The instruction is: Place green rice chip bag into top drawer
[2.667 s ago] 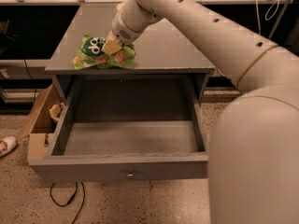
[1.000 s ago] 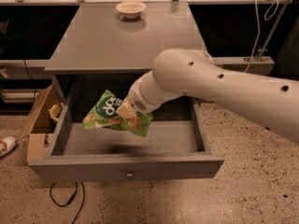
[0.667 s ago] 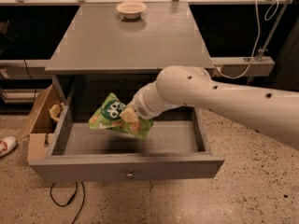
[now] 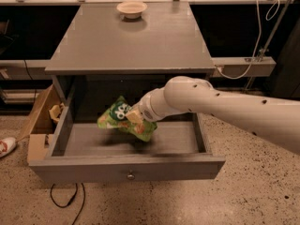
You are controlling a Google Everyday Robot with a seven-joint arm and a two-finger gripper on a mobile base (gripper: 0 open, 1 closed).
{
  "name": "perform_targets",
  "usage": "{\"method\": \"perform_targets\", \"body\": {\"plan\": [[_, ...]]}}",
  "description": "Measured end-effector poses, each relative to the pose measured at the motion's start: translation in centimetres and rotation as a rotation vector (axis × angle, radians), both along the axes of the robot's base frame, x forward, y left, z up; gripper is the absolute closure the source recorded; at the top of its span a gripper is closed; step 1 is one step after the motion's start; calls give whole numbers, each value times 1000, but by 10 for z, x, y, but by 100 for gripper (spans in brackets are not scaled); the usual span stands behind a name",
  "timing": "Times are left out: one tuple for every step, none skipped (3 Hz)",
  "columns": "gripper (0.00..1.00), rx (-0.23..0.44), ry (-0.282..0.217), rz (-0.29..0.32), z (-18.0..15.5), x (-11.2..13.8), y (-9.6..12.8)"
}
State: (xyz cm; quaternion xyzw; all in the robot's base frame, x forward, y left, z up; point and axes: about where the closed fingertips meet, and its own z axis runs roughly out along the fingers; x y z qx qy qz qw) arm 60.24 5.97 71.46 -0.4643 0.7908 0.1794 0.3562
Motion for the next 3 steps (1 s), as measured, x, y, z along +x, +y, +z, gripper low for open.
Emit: {"method": "perform_targets", "body": {"plan": [[4, 16, -23, -17, 0, 4, -10], [0, 19, -67, -50, 24, -10, -34], [0, 12, -183, -138, 95, -47, -87]]}}
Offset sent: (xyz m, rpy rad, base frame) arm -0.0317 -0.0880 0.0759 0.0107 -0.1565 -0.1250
